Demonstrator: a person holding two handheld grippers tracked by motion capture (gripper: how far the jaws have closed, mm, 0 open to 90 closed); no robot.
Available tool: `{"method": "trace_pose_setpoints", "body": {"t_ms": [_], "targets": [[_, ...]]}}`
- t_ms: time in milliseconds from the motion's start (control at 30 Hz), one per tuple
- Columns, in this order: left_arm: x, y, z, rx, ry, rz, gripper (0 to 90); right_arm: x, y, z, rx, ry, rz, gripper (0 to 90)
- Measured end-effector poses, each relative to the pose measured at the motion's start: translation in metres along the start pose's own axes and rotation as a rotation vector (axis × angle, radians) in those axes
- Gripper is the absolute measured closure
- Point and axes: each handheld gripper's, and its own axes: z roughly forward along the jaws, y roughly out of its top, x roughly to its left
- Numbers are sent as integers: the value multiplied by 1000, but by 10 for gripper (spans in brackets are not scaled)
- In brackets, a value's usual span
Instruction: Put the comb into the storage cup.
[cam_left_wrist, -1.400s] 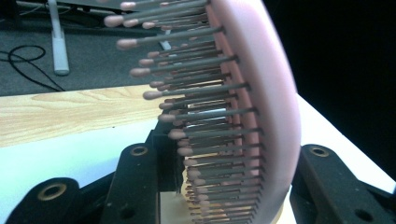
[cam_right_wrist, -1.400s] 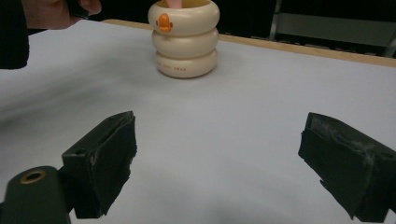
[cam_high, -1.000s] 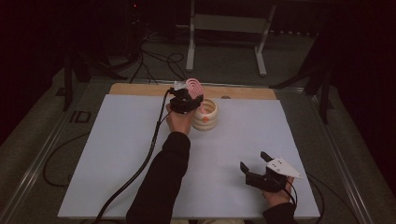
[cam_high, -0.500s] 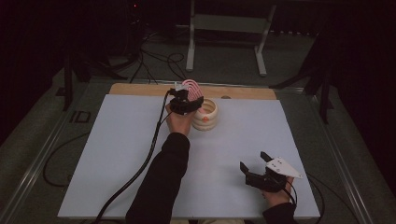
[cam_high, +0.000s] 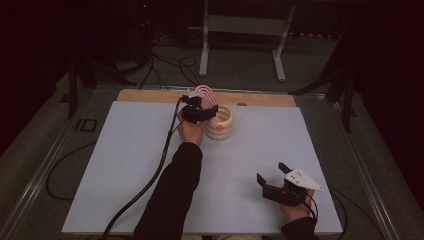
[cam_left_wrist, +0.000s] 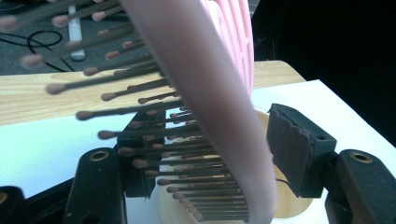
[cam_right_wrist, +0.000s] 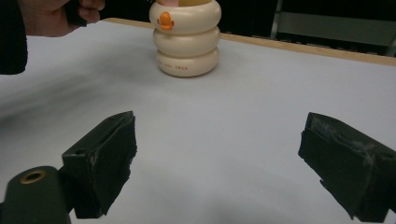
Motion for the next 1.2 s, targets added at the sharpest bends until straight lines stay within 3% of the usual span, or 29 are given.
{"method": "trace_pose_setpoints", "body": {"t_ms": [233,767,1200], "targets": [[-1,-1,-1,-9,10,17,312,0,0,0,-3,1,1,106],[-5,-1,-4,-1,104,55,138,0,0,-1,-4,0,1,105],[-5,0,-5,2,134,73,3,0,0,-1,-5,0,2,105]]}}
